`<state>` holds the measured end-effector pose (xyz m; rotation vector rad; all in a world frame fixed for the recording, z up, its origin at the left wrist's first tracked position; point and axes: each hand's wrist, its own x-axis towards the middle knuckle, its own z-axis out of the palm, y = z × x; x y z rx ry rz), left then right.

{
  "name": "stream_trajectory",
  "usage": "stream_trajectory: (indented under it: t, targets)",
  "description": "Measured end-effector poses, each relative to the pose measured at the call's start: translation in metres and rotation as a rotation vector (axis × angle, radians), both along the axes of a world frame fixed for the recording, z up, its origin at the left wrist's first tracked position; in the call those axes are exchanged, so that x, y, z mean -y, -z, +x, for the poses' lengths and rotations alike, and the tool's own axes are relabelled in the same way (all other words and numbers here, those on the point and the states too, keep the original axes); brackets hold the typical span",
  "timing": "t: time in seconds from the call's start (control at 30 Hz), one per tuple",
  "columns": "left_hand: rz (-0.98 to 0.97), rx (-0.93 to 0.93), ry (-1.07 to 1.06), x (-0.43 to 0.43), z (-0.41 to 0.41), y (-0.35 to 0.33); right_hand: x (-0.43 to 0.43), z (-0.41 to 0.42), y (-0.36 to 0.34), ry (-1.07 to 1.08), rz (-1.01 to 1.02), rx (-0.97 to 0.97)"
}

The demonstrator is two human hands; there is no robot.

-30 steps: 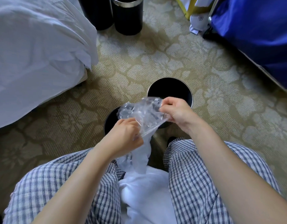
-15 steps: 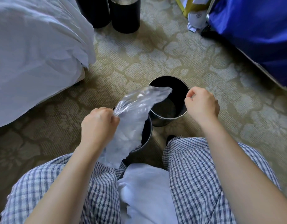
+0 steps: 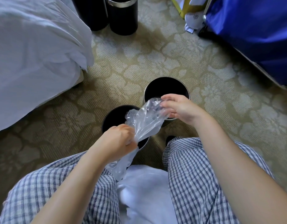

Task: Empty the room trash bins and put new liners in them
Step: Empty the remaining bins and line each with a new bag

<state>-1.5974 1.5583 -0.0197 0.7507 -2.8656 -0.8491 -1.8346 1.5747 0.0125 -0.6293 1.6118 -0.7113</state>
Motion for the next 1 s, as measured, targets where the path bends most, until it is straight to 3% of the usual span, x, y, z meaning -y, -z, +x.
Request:
stream_trajectory:
  t: [0.1, 0.23, 0.37, 0.43, 0.5, 0.57, 0.7, 0.8, 0.9, 1.0]
  targets:
    - [-0.003, 0.082, -0.06, 0.004, 0.003, 0.005, -0.002, -0.003, -0.006, -0.05, 0.06, 0.059]
    - [-0.076, 0.326, -0.284, 0.011, 0.011, 0.007, -0.004, -0.009, -0.01, -0.072, 0.088, 0.036]
    - [-0.099, 0.357, -0.458, 0.018, 0.014, 0.0, -0.004, -0.018, -0.015, 0.043, 0.031, 0.056]
    - [-0.063, 0.375, -0.526, 0.019, 0.014, -0.003, -0.005, -0.022, -0.012, 0.018, 0.005, -0.245]
    - [-0.053, 0.439, -0.549, 0.018, 0.012, -0.005, -0.006, -0.025, -0.005, -0.037, 0.034, -0.79]
    - [-0.066, 0.469, -0.586, 0.019, 0.012, -0.005, -0.009, -0.026, -0.006, -0.038, 0.088, -1.039]
    - [-0.058, 0.315, -0.514, 0.021, 0.012, 0.0, -0.01, -0.025, 0.003, -0.13, 0.018, -0.899]
    - [-0.022, 0.234, -0.354, 0.016, 0.006, 0.004, -0.009, -0.01, 0.006, -0.213, -0.256, -0.901]
    - [-0.054, 0.175, -0.229, 0.012, 0.001, 0.003, -0.011, 0.012, 0.005, -0.563, -0.475, -0.921]
    - [-0.078, 0.061, -0.206, 0.014, -0.002, -0.001, -0.02, 0.041, 0.02, -0.875, -0.517, -0.887]
